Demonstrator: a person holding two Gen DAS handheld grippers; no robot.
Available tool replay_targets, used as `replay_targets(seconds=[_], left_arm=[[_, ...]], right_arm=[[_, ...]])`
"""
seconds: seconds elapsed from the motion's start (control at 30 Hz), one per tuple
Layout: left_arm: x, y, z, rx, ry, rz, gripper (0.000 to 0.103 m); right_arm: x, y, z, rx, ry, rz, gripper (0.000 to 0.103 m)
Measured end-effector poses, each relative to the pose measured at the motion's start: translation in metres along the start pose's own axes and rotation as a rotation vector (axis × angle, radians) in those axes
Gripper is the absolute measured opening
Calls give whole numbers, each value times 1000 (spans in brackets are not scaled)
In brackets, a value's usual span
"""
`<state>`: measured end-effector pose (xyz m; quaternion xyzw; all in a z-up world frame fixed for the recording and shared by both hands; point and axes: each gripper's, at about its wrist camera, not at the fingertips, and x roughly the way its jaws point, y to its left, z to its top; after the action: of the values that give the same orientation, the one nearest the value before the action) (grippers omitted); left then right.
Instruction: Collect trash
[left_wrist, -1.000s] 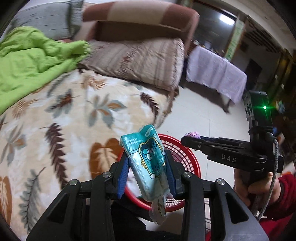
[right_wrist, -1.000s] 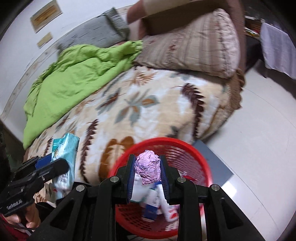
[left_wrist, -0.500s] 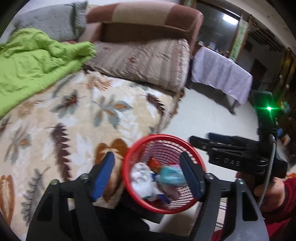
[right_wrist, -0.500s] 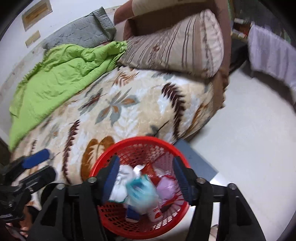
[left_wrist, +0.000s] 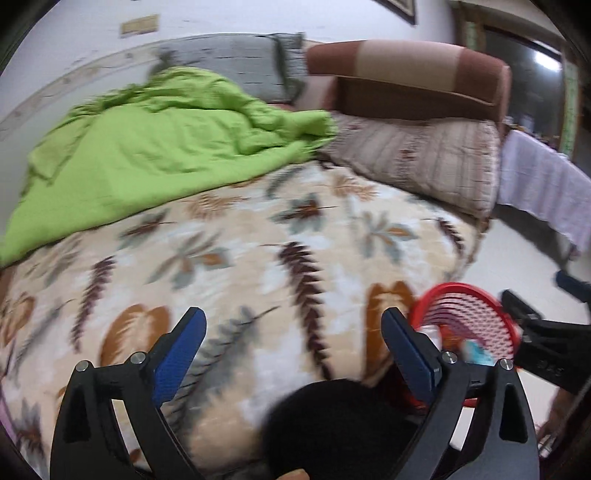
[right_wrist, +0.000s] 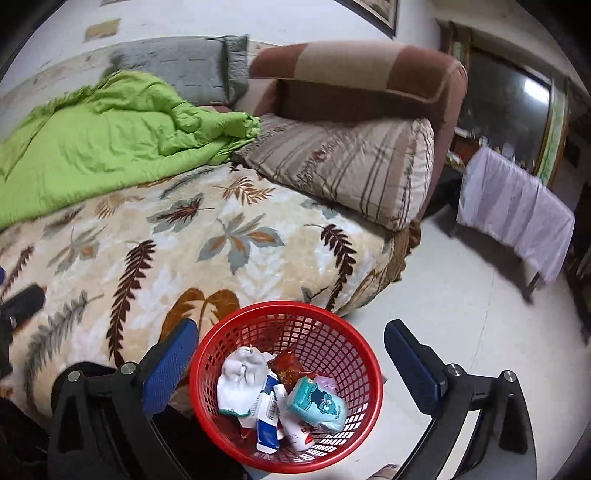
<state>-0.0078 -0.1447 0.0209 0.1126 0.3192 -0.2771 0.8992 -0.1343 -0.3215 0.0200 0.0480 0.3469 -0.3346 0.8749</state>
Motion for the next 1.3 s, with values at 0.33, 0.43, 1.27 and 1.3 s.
replay_targets(seconds=[0.33, 0.43, 1.27, 1.3], left_arm=[[-15, 8, -26, 54, -81, 176, 96], [-13, 10, -27, 52, -60, 198, 96], [-8, 21, -33, 6, -31, 123, 96], [-8, 21, -33, 6, -30, 120, 96]], right_arm=[[-7, 8, -8, -29, 10, 7, 102], [-7, 9, -9, -35, 6, 9, 102], [-5, 15, -10, -61, 19, 24, 102], [-5, 15, -10, -61, 21, 24, 102]])
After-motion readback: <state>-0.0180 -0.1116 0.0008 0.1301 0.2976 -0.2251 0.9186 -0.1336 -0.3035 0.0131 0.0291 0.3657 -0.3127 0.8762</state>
